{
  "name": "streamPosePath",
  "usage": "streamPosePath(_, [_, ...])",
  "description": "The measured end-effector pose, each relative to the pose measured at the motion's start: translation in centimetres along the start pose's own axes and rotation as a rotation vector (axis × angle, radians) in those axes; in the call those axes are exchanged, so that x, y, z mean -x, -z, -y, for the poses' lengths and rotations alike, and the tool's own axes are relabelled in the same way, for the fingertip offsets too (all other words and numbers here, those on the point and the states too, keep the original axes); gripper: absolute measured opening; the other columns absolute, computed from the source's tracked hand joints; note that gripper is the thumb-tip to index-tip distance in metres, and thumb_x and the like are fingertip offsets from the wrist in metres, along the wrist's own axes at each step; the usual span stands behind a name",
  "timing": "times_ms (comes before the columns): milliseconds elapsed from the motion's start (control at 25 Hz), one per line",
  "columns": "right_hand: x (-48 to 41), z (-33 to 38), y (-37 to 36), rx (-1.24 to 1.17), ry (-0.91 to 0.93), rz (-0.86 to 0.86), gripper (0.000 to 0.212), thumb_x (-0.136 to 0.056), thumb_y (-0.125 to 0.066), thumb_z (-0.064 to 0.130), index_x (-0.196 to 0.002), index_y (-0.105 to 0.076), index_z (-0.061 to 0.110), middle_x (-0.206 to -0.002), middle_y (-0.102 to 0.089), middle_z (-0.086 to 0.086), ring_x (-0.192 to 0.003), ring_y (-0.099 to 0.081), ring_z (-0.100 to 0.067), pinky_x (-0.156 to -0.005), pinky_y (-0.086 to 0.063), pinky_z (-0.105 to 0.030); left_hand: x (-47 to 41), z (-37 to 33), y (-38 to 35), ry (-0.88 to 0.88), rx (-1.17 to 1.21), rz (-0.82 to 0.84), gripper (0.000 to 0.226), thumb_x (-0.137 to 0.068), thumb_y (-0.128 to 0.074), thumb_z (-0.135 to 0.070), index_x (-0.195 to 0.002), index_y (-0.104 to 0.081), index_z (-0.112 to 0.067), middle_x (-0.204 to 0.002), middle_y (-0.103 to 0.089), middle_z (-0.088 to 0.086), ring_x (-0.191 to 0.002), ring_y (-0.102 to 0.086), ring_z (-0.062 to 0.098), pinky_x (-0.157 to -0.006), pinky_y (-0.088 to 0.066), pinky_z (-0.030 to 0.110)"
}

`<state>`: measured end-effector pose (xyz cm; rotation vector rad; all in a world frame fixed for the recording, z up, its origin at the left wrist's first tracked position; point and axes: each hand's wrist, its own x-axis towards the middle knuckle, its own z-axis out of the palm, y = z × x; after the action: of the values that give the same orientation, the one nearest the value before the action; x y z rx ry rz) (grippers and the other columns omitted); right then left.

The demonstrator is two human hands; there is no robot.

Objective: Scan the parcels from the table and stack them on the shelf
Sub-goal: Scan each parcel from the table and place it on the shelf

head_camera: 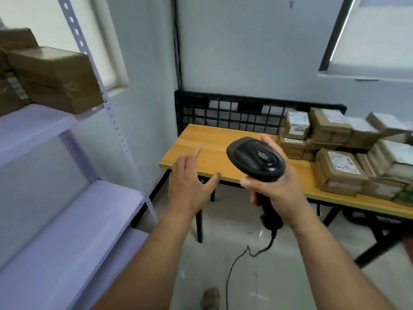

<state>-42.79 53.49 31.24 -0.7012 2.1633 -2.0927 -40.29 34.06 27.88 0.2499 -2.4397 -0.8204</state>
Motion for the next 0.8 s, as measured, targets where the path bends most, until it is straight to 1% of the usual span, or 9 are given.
streamPosePath(80, [-1.5,-0.6,1.5,0.034,0.004,-0.032,0.108,-0.058,-0.09,0.021,-0.148,-0.033,0.039,-0.117,-0.066,-0.008,-0.064,-0.064,-0.012,-0.056,-0.054,-0.028,-2.2,-0.4,-2.1,-0.016,0.022,0.041,0.076,-0.084,-0.067,-0.047,-0.146,-0.032,-0.023,-0.139,-0.04,0.001,-0.127,-0.035,0.018,-0.105,-0.035,0.035])
streamPosePath(120, [-2.5,-0.9,2.2,0.022,-0.004,-0.048,0.107,-0.058,-0.09,0.018,-0.147,-0.034,0.038,-0.118,-0.066,-0.005,-0.06,-0.063,-0.015,-0.053,-0.054,-0.032,-3.7,-0.6,-3.3,-0.026,0.034,0.064,0.075,-0.084,-0.066,-0.048,-0.147,-0.031,-0.023,-0.14,-0.04,0.001,-0.128,-0.036,0.018,-0.106,-0.033,0.035])
streamPosePath(160, [-3.5,-1.1,2.8,0.009,-0.022,-0.067,0.106,-0.059,-0.089,0.016,-0.148,-0.035,0.037,-0.119,-0.066,-0.006,-0.055,-0.062,-0.019,-0.048,-0.053,-0.036,-5.1,-0.7,-4.4,-0.037,0.042,0.084,0.075,-0.085,-0.065,-0.049,-0.147,-0.031,-0.023,-0.14,-0.04,0.001,-0.129,-0.036,0.018,-0.106,-0.032,0.034])
streamPosePath(240, [-5.7,-1.4,3.9,0.012,-0.048,-0.118,0.106,-0.06,-0.086,0.012,-0.149,-0.034,0.035,-0.118,-0.064,-0.011,-0.051,-0.06,-0.022,-0.044,-0.052,-0.034,-8.1,-1.0,-6.4,-0.068,0.061,0.122,0.075,-0.085,-0.064,-0.05,-0.147,-0.032,-0.023,-0.139,-0.041,0.0,-0.129,-0.036,0.017,-0.106,-0.031,0.032])
streamPosePath(320, [-7.8,-1.9,5.0,0.021,-0.071,-0.184,0.104,-0.061,-0.083,0.009,-0.149,-0.033,0.035,-0.111,-0.063,-0.016,-0.049,-0.06,-0.021,-0.044,-0.051,-0.03,-10.9,-1.3,-8.3,-0.104,0.073,0.161,0.075,-0.085,-0.063,-0.05,-0.147,-0.032,-0.023,-0.138,-0.042,0.0,-0.128,-0.037,0.016,-0.106,-0.031,0.032])
streamPosePath(360, [-8.5,-2.1,5.4,0.028,-0.081,-0.21,0.103,-0.062,-0.082,0.008,-0.148,-0.033,0.035,-0.106,-0.064,-0.015,-0.049,-0.06,-0.021,-0.044,-0.051,-0.03,-12.1,-1.5,-9.2,-0.121,0.078,0.174,0.075,-0.085,-0.063,-0.051,-0.147,-0.032,-0.023,-0.138,-0.042,0.0,-0.128,-0.037,0.016,-0.106,-0.031,0.032])
streamPosePath(480, [-10.7,-2.9,6.8,0.053,-0.108,-0.284,0.102,-0.063,-0.082,0.008,-0.148,-0.034,0.037,-0.09,-0.066,-0.005,-0.047,-0.058,-0.025,-0.044,-0.051,-0.032,-15.2,-1.9,-11.7,-0.168,0.118,0.224,0.074,-0.086,-0.062,-0.05,-0.147,-0.033,-0.022,-0.138,-0.042,0.0,-0.128,-0.037,0.016,-0.106,-0.031,0.031])
streamPosePath(680, [-12.9,-4.3,9.5,0.094,-0.153,-0.394,0.099,-0.062,-0.089,0.013,-0.137,-0.037,0.052,-0.095,-0.066,-0.01,-0.05,-0.059,-0.028,-0.046,-0.051,-0.035,-19.1,-2.7,-16.3,-0.236,0.167,0.28,0.071,-0.086,-0.062,-0.049,-0.146,-0.035,-0.021,-0.14,-0.042,-0.001,-0.128,-0.037,0.014,-0.103,-0.029,0.025])
streamPosePath(800, [-13.8,-4.8,11.2,0.117,-0.155,-0.44,0.099,-0.061,-0.089,0.016,-0.137,-0.037,0.053,-0.1,-0.064,-0.012,-0.05,-0.06,-0.027,-0.046,-0.051,-0.033,-21.0,-3.8,-18.7,-0.261,0.177,0.297,0.07,-0.086,-0.062,-0.048,-0.145,-0.037,-0.022,-0.14,-0.043,0.0,-0.129,-0.037,0.015,-0.103,-0.028,0.024])
